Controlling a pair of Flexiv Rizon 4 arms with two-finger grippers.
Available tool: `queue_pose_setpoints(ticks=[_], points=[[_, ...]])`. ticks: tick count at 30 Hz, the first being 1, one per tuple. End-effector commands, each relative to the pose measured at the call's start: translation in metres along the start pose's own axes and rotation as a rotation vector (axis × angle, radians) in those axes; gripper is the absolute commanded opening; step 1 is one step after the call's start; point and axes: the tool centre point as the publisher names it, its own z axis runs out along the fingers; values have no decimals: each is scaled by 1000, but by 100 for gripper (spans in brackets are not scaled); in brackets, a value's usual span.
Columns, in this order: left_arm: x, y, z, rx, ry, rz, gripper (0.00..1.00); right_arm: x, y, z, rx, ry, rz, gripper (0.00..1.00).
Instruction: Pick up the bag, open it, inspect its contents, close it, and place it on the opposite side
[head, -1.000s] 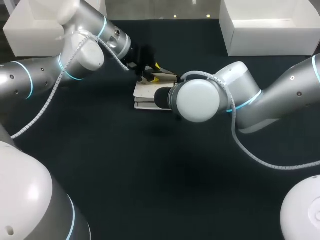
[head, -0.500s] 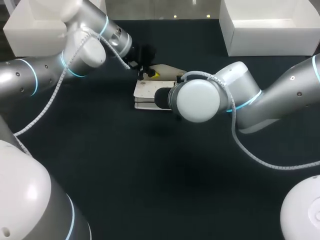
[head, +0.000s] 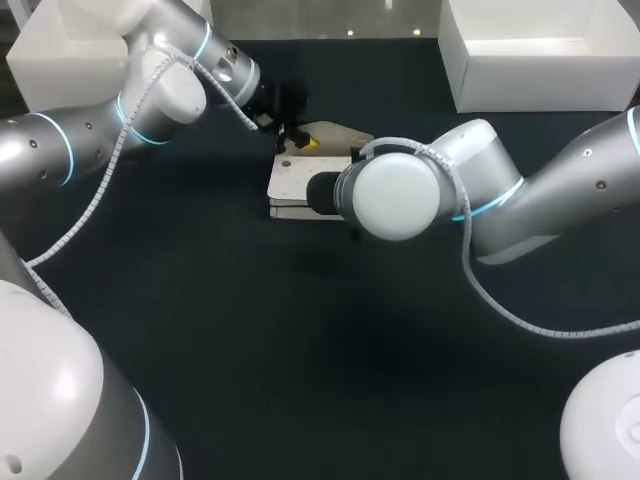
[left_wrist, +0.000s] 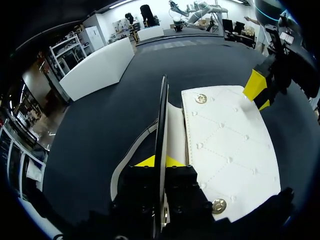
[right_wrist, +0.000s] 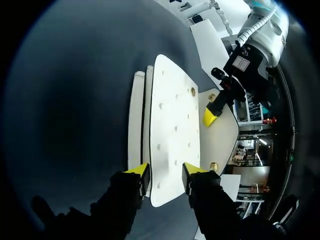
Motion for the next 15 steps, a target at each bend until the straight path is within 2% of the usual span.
queue_pose_setpoints(ticks=[1,8,9,10,12,14,15], points=[[-7,-8,-12,-13,19,-5,0,-9,0,-17,-1,17,-9,100],[-18,-21,-30,-30,42,-16,0,-25,3,-40,-21,27,-20,100],[-19,-23,-33,-30,43,-16,0,-27,3,-43,-21,27,-21,80],[-20,-25,-36,-35,42,-15,0,-30,3,-46,-22,22,-26,53],[-21,-27,-43,-36,50,-17,0,-36,3,-51,-31,12,-27,34],[-22,-30,-49,-40,55,-19,0,-40,3,-55,-28,3,-33,0],[-22,-31,-51,-41,55,-19,0,-42,4,-56,-29,-1,-37,0]])
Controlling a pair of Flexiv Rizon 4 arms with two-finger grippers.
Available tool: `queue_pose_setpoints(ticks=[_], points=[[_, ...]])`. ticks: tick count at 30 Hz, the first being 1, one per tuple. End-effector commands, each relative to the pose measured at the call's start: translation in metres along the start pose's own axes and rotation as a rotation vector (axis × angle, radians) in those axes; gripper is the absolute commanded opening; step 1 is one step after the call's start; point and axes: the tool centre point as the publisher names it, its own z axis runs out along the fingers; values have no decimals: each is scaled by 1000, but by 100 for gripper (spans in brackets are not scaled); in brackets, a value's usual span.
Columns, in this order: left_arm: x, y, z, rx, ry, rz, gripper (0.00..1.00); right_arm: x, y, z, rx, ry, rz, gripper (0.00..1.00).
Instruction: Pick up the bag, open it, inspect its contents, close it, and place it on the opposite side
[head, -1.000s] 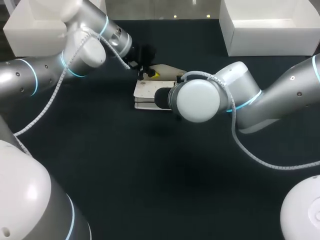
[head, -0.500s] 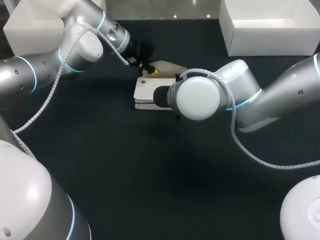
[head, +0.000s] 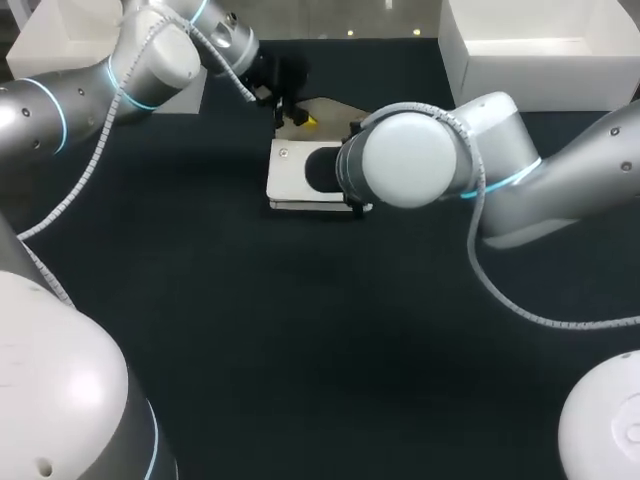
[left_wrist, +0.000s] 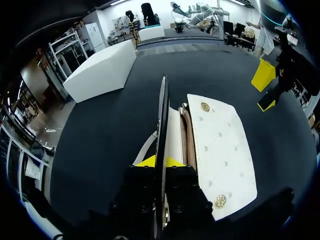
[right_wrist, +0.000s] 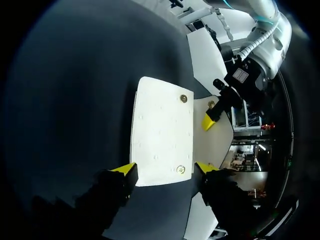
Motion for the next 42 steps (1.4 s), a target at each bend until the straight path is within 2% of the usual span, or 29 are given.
queue_pose_setpoints(ticks=[1,8,13,24,30,36,42], points=[[-4,-7,-17,-16,29,-2,0,-6,-3,-12,0,-5,-9,0],[0,-13,-30,-19,37,-14,0,-18,0,-14,0,-16,-34,0],[3,-17,-40,48,110,-5,0,-28,3,-12,0,-19,-38,0],[3,-17,-40,48,110,-5,0,-52,9,-14,2,-49,-85,0],[6,-18,-43,42,99,-11,0,-64,16,-5,12,-57,-114,0],[11,-27,-55,-15,41,-35,0,-75,18,7,26,-59,-120,0],[15,-34,-68,-8,12,-73,0,-83,16,22,55,-45,-116,0]])
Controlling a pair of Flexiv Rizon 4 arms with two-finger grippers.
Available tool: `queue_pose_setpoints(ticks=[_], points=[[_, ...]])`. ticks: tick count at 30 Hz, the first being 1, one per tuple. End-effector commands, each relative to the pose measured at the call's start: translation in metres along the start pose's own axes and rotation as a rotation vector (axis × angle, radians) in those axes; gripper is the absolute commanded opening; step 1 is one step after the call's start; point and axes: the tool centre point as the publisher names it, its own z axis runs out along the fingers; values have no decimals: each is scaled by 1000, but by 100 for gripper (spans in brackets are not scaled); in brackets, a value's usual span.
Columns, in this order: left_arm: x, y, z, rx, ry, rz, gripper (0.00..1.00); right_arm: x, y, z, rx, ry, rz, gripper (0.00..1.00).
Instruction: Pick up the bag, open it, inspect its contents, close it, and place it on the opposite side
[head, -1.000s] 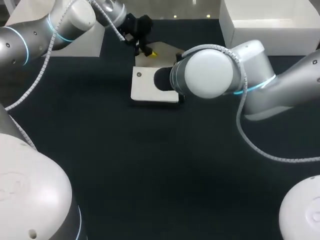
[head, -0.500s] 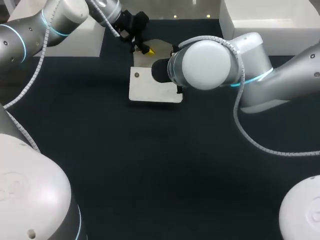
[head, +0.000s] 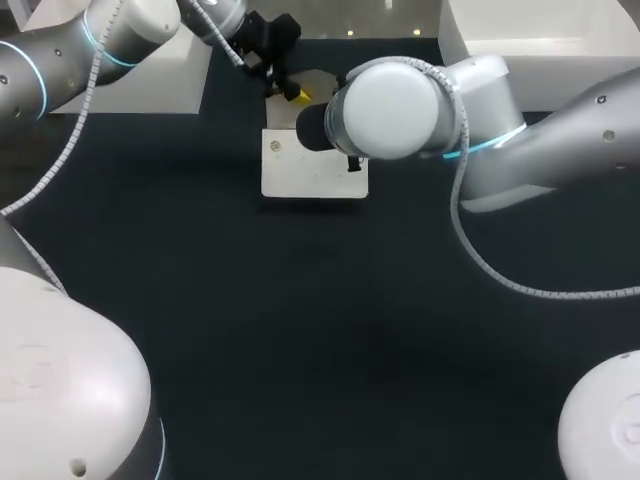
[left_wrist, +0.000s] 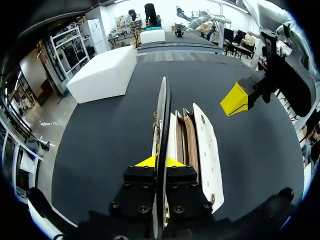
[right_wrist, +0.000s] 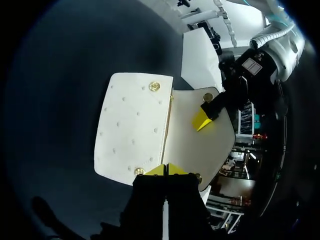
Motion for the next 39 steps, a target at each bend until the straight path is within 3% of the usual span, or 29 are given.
queue_pose_setpoints(ticks=[1,18,39], points=[[15,-6,-13,-7,-43,-7,0,-7,6,15,25,13,-1,0],[33,-7,-23,12,-60,-7,0,-15,-3,30,69,11,11,0],[35,-3,-24,70,-77,-27,0,13,7,34,37,90,31,0]])
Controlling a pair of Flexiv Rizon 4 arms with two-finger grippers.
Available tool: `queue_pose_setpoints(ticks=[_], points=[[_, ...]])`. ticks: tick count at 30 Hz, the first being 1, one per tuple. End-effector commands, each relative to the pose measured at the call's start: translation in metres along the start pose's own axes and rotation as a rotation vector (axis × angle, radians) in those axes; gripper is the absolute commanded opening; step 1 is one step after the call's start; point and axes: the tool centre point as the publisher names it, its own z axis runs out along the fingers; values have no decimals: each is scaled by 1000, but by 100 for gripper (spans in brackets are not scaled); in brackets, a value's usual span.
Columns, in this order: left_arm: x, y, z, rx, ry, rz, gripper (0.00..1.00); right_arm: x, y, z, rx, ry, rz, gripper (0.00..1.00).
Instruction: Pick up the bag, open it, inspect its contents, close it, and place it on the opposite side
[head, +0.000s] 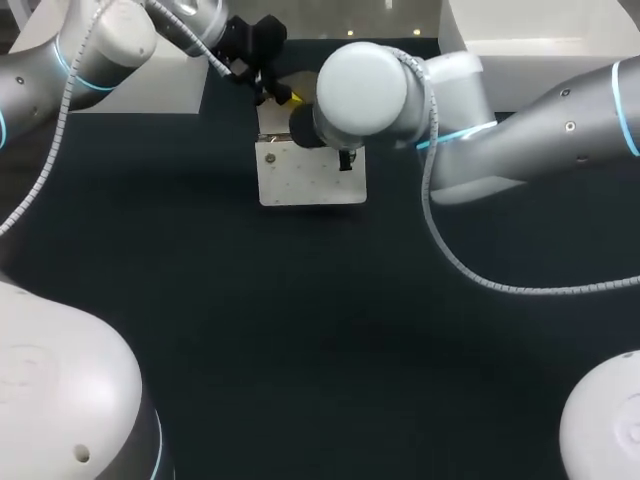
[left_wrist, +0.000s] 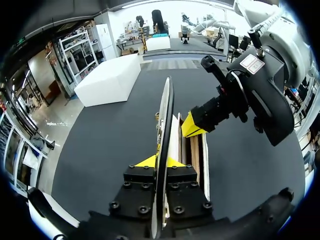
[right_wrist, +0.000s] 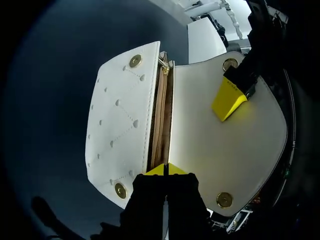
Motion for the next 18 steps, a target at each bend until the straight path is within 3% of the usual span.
queue_pose_setpoints(ticks=[1,18], points=[[2,0,0,9,-10,-2,0,4,2,-3,2,5,-1,0],[8,-6,-10,27,-45,26,0,16,1,-5,6,55,7,0]])
